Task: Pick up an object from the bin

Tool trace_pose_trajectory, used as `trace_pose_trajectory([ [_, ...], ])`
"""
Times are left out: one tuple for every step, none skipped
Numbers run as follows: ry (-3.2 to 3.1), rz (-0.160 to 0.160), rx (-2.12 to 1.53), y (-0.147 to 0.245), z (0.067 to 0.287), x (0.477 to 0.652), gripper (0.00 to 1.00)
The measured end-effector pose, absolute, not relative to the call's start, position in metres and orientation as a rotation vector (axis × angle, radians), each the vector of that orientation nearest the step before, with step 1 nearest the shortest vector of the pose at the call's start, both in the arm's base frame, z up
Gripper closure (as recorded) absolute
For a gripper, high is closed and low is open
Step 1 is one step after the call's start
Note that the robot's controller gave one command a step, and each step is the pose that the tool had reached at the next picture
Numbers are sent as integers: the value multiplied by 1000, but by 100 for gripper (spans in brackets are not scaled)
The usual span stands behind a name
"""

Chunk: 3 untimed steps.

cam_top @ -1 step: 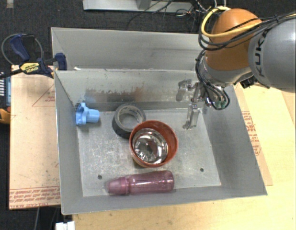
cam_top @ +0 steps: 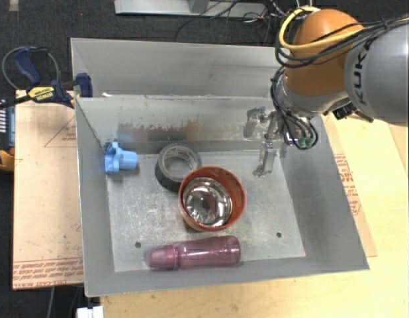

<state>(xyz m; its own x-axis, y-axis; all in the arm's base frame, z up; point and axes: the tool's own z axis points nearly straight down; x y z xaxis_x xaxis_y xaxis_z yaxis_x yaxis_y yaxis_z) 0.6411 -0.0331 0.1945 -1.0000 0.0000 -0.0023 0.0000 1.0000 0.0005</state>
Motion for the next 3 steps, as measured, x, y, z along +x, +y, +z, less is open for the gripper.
trace_pose_trajectory([
  [3136, 4, -121, 35, 73, 627, 0],
  [3119, -2, -148, 46, 161, 617, 0],
  [3137, 5, 98, 122, 101, 617, 0],
])
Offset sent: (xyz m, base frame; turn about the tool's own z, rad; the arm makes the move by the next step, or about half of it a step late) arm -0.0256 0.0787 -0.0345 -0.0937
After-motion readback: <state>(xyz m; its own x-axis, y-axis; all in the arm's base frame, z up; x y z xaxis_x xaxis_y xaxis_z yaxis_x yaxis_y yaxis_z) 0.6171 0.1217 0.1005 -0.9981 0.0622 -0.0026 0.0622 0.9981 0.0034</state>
